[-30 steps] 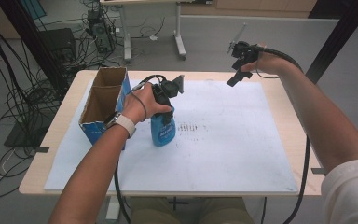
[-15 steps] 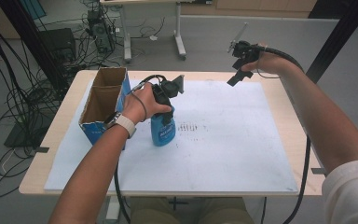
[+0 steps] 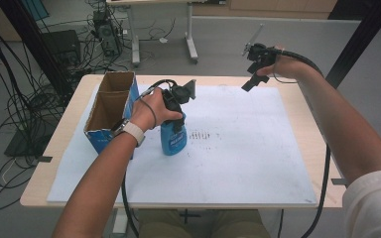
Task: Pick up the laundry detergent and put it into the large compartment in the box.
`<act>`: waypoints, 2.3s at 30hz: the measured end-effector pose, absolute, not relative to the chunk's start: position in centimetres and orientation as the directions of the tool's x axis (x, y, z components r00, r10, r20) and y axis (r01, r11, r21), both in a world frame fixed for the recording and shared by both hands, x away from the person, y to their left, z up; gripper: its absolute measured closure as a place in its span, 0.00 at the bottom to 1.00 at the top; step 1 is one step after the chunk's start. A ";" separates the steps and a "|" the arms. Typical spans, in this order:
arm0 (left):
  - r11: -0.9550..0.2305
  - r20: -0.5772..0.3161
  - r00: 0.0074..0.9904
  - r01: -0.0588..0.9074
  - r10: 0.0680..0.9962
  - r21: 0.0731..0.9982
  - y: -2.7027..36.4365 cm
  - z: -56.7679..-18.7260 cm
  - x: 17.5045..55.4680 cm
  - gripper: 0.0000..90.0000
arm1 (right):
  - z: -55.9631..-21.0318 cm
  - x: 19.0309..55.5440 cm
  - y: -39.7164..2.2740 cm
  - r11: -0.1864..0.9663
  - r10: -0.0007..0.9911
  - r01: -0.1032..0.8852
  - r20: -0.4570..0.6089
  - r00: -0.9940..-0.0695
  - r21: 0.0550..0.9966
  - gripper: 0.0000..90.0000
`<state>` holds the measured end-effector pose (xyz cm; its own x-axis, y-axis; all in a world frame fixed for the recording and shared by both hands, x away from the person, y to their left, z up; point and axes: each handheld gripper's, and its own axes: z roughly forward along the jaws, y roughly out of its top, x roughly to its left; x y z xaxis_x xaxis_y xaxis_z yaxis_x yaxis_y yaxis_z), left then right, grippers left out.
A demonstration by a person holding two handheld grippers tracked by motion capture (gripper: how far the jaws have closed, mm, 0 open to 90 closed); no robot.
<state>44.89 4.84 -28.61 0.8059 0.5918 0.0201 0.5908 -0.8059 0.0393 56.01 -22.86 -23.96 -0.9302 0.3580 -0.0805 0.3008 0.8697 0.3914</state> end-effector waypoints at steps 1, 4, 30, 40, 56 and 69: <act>-0.807 0.021 0.807 0.589 0.590 0.038 4.8 -28.6 44.9 0.42 | -24.0 56.0 -22.8 0.870 0.356 0.299 -0.080 -0.931 0.391 0.11; -0.807 0.021 0.807 0.589 0.590 0.038 4.8 -28.6 44.9 0.42 | -24.0 56.0 -22.8 0.871 0.354 0.297 -0.081 -0.932 0.392 0.11; -0.806 0.022 0.806 0.591 0.592 0.036 4.8 -28.6 44.8 0.42 | -23.6 56.0 -23.0 0.867 0.359 0.298 -0.085 -0.929 0.399 0.11; -0.807 0.022 0.807 0.590 0.590 0.035 4.8 -28.6 44.9 0.42 | -23.7 56.0 -23.0 0.868 0.358 0.298 -0.085 -0.930 0.397 0.11; -0.805 0.022 0.805 0.592 0.593 0.037 4.8 -28.6 44.8 0.42 | -23.5 56.1 -23.0 0.869 0.356 0.295 -0.088 -0.930 0.397 0.11; -0.807 0.022 0.807 0.589 0.590 0.035 4.8 -28.6 44.9 0.42 | -23.5 56.0 -23.1 0.868 0.363 0.303 -0.085 -0.928 0.393 0.11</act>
<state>44.87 4.82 -28.59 0.8070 0.5902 0.0218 0.5893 -0.8071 0.0351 56.03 -23.14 -23.46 -0.9280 0.3627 -0.0854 0.3031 0.8681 0.3930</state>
